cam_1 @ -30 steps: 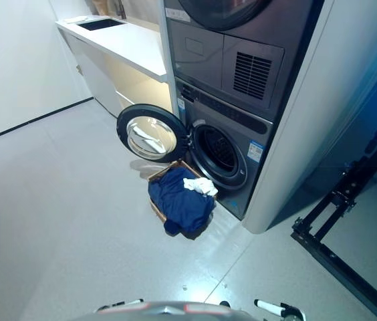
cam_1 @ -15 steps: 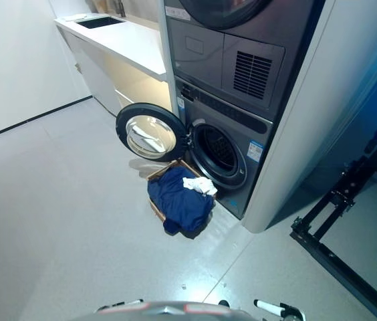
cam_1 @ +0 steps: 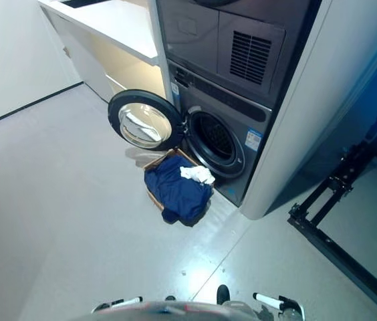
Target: Put the clothes in the basket into the washing machine.
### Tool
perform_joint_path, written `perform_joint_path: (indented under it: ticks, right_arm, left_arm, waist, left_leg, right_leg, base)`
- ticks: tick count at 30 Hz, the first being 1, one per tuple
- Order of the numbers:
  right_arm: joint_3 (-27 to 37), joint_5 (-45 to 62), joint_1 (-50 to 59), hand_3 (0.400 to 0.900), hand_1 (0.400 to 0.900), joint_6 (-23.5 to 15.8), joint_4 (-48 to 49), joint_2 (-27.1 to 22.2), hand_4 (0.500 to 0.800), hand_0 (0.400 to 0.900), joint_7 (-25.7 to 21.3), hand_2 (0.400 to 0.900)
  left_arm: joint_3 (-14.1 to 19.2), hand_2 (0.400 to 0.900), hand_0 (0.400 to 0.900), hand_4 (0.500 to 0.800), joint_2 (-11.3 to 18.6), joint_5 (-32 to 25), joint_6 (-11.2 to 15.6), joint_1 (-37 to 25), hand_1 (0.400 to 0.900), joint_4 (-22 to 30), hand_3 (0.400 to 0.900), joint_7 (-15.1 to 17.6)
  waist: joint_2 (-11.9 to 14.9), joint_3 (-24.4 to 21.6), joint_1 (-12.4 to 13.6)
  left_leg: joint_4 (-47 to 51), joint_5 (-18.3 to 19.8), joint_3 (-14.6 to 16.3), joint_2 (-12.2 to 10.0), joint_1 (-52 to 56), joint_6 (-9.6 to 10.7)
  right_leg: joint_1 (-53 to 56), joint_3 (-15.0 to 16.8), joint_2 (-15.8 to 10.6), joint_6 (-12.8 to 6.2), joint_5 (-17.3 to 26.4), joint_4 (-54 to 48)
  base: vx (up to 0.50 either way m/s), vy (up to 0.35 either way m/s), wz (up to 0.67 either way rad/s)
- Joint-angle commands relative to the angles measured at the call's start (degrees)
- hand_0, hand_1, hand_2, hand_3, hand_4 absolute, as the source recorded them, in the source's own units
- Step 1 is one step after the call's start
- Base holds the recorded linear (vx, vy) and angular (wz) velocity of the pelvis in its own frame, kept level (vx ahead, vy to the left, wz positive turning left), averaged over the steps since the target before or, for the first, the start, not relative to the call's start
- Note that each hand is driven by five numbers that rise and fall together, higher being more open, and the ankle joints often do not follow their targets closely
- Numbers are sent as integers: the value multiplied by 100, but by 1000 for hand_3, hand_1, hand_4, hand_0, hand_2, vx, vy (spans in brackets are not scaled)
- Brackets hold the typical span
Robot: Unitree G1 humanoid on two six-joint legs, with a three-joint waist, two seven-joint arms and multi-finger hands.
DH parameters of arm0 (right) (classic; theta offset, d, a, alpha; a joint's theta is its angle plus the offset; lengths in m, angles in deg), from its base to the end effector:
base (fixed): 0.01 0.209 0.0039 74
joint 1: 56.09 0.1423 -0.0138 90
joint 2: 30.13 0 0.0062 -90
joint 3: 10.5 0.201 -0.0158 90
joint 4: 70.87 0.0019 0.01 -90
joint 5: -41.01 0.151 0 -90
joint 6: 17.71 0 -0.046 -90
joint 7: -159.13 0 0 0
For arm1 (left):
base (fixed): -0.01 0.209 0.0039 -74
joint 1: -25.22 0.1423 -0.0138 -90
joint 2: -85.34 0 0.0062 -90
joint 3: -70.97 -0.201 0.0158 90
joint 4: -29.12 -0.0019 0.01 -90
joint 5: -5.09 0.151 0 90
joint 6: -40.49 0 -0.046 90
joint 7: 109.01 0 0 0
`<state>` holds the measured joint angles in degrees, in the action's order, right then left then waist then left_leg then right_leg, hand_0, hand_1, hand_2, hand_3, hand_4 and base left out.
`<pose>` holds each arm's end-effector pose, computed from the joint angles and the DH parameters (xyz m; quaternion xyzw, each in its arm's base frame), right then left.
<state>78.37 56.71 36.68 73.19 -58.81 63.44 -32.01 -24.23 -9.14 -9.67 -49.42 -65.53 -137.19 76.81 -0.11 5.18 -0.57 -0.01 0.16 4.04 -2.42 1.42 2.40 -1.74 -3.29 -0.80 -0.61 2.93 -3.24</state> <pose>0.0702 -0.2319 -0.1475 -0.0420 0.5987 -0.2154 0.7703 0.0620 0.2225 -0.1505 0.0370 0.6024 0.1441 0.7842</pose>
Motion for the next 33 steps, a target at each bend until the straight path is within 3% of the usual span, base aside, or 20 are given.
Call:
perform_joint_path:
  ticks: [1, 3, 4, 5, 6, 10, 15, 20, 25, 28, 31, 33]
  right_arm:
    - [-183, 62, 318, 900, 900, -156, -77, -263, 800, 900, -147, 900]
    - [-183, 53, 310, 900, 900, -155, -74, -279, 800, 900, -156, 900]
    - [-187, 45, 295, 900, 900, -160, -69, -321, 800, 900, -170, 900]
    - [-188, 45, 295, 900, 900, -160, -69, -321, 800, 900, -170, 900]
    - [-175, 51, 287, 900, 900, -158, -81, -361, 800, 900, -182, 900]
    - [-159, 54, 291, 900, 900, -153, -108, -413, 800, 900, -195, 900]
    - [-184, -25, 285, 900, 900, -149, -138, -471, 800, 900, -223, 900]
    - [-197, -28, 276, 900, 900, -182, -136, -460, 800, 900, -222, 900]
    - [-126, 20, 283, 900, 900, -178, -169, -381, 800, 900, -182, 900]
    - [-138, 14, 335, 900, 900, -169, -187, -294, 800, 900, -140, 900]
    - [-121, 68, 408, 900, 900, -176, -160, -256, 800, 900, -131, 900]
    - [-88, 145, 409, 900, 900, -192, -129, -232, 800, 900, -94, 900]
  left_arm:
    - [167, 900, 900, 800, 15, -214, 25, -309, 900, -233, 900, 89]
    - [176, 900, 900, 800, 10, -259, 26, -314, 900, -225, 900, 87]
    - [246, 900, 900, 800, 13, -424, 44, -301, 900, -185, 900, 98]
    - [247, 900, 900, 800, 13, -424, 44, -302, 900, -184, 900, 98]
    - [300, 900, 900, 800, -7, -529, 58, -245, 900, -215, 900, 102]
    - [350, 900, 900, 800, -29, -598, 60, -175, 900, -233, 900, 101]
    - [389, 900, 900, 800, -37, -637, 53, -47, 900, -239, 900, 126]
    - [422, 900, 900, 800, -51, -696, 97, 23, 900, -315, 900, 182]
    - [455, 900, 900, 800, 70, -564, 73, 18, 900, -374, 900, 131]
    - [465, 900, 900, 800, 187, -511, 95, -49, 900, -333, 900, 132]
    - [473, 900, 900, 800, 299, -473, 69, -119, 900, -276, 900, 119]
    - [476, 900, 900, 800, 372, -395, 56, -144, 900, -276, 900, 84]
  waist:
    - [225, 327, -59]
    - [240, 381, -52]
    - [272, 503, 7]
    - [267, 502, 2]
    - [260, 532, 43]
    - [215, 530, 85]
    - [118, 518, 153]
    - [73, 485, 194]
    - [221, 225, 177]
    - [373, 99, 251]
    - [454, 86, 296]
    - [484, 119, 261]
  left_leg:
    - [-1446, 376, -127, 270, -503, -66]
    - [-1995, 242, -188, 226, -773, -27]
    - [-2726, -151, -228, 138, -1093, -7]
    - [-2741, -145, -235, 134, -1103, -6]
    - [-2956, -301, -284, 170, -1272, -32]
    - [-2857, -288, -380, 393, -1537, -55]
    - [-1417, -496, -690, 678, -1631, -23]
    - [-533, -823, -973, 676, -1589, 62]
    - [-328, -582, -731, 566, -1342, -166]
    - [-452, -251, -476, 587, -1340, -372]
    - [-553, 18, -393, 611, -1286, -535]
    - [-538, 149, -369, 657, -1113, -642]
  right_leg:
    - [531, -127, 97, 25, -785, 232]
    - [565, -177, 111, 80, -796, 234]
    - [707, -198, 175, 186, -822, 213]
    - [707, -203, 181, 188, -821, 210]
    - [839, -177, 215, 240, -840, 147]
    - [972, -146, 232, 240, -848, 65]
    - [1179, -94, 284, 187, -974, -8]
    - [1388, 59, 354, 122, -1085, -97]
    - [1399, 169, 152, -13, -1190, -127]
    - [1232, 325, -24, -191, -1175, 54]
    - [861, 441, -86, -385, -1202, 855]
    - [563, 506, -69, -535, -1000, 1582]
  base:
    - [21, -286, 34]
    - [13, -239, 23]
    - [23, -189, 12]
    - [65, -291, 7]
    - [57, -129, -8]
    - [66, -64, -8]
    - [145, 36, -12]
    - [181, 110, -22]
    - [286, 243, -36]
    - [257, 271, -49]
    - [221, 277, -35]
    - [213, 322, -21]
